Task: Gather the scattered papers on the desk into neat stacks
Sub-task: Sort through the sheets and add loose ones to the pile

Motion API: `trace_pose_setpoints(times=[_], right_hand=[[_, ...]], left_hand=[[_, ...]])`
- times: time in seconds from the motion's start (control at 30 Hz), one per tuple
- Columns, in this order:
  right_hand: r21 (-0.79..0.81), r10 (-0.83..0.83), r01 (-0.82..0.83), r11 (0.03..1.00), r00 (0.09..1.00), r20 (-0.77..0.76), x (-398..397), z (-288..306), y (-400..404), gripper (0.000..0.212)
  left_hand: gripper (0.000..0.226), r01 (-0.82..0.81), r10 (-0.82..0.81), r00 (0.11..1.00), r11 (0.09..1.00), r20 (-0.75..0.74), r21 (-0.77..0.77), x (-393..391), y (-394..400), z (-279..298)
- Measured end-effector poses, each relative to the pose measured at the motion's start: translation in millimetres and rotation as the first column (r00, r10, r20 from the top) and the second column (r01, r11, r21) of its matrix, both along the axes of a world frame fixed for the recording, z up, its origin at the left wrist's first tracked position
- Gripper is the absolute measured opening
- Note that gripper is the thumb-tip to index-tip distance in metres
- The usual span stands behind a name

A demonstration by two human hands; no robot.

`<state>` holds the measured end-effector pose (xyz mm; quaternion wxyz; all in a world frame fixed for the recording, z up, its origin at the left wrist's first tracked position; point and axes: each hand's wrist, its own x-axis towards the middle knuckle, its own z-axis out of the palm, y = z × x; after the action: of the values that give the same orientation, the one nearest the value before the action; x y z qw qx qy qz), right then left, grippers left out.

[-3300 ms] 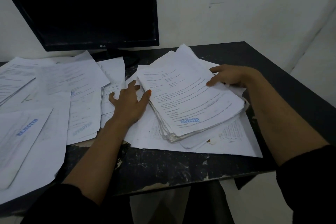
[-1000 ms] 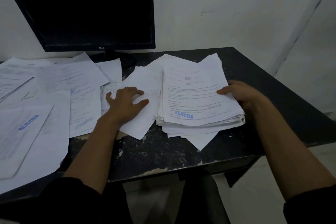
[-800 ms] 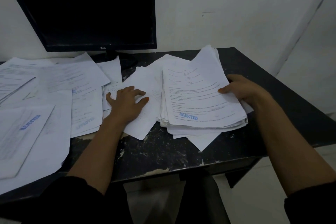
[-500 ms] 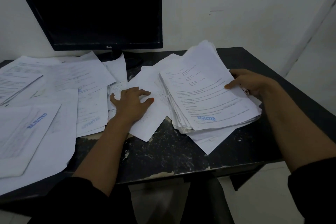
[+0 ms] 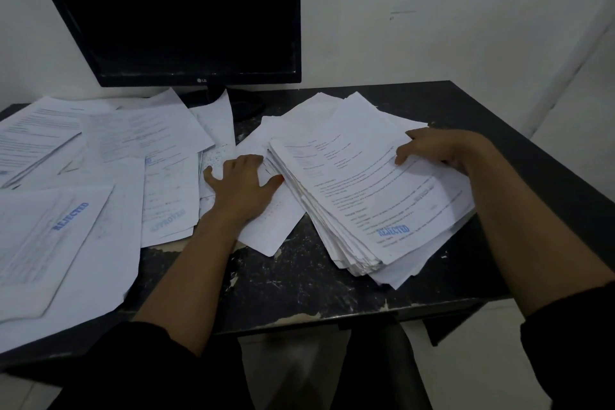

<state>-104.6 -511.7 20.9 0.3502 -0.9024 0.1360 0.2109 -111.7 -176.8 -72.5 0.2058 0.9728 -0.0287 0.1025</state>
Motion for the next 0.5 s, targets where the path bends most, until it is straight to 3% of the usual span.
trace_pose_setpoints(times=[0.1, 0.27, 0.4, 0.5], right_hand=[[-0.001, 0.057, -0.057, 0.998, 0.996, -0.061, -6, 3, -6, 0.072], [0.26, 0.075, -0.081, 0.962, 0.997, 0.033, -33, -5, -8, 0.035], [0.483, -0.051, -0.044, 0.875, 0.982, 0.183, -52, -23, -9, 0.04], [0.605, -0.127, -0.045, 0.795, 0.963, 0.238, -65, -29, -6, 0.041]], left_hand=[[0.058, -0.003, 0.003, 1.0, 1.0, 0.005, -0.018, 0, 0, 1], [0.049, -0.005, 0.012, 0.997, 0.996, 0.073, -0.094, 0, -1, 0], [0.036, -0.003, 0.079, 0.962, 0.961, 0.263, -0.278, -6, -8, 8], [0.044, -0.024, 0.12, 0.941, 0.956, 0.316, -0.291, -13, -17, 21]])
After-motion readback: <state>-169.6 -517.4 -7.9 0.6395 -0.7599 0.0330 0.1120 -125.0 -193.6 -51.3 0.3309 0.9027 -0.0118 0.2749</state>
